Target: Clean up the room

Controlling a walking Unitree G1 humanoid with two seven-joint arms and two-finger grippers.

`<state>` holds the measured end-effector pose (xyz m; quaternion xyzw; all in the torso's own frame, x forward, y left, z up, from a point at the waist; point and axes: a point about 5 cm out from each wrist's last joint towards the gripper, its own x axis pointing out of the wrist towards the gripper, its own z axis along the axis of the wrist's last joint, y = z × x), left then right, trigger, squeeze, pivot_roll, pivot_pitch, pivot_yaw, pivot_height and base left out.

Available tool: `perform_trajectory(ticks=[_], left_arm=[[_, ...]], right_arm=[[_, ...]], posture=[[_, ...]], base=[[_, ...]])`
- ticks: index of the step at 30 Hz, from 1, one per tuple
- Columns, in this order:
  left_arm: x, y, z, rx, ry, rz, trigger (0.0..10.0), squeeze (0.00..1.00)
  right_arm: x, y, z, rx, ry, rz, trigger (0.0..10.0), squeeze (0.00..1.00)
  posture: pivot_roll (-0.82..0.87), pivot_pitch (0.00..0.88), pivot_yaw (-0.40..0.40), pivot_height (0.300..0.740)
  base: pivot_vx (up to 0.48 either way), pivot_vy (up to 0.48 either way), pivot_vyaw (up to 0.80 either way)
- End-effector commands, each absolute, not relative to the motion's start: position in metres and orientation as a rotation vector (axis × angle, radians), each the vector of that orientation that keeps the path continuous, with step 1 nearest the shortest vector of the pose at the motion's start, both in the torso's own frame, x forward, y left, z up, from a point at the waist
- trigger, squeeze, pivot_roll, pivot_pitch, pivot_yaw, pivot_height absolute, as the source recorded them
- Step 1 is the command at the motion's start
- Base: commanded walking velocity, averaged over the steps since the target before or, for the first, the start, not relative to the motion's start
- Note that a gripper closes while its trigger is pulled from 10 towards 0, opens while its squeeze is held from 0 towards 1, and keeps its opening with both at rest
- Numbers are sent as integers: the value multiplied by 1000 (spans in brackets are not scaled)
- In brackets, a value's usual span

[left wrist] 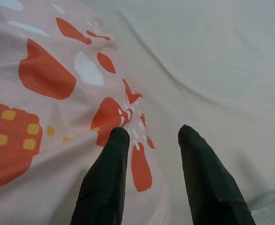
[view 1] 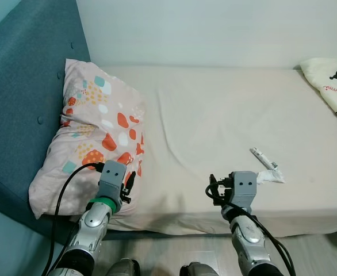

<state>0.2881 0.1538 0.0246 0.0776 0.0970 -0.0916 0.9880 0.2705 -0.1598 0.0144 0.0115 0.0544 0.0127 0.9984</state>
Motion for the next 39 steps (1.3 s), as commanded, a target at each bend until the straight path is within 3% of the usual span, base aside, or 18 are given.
perform_trajectory(ticks=[1,15,39], left_arm=[[285,155,20,157,211,-182,10000,0],[266,165,1,176,282,-149,10000,0],[275,153,12,112,231,-140,10000,0]], right_arm=[[268,-163,10,38,135,4,10000,0],[250,-163,-9,32,218,10,10000,0],[257,-160,-4,32,196,30,10000,0]], posture=[[29,0,0,740],[44,0,-16,740],[42,0,-26,740]], base=[[0,0,0],[0,0,0],[-26,0,0]])
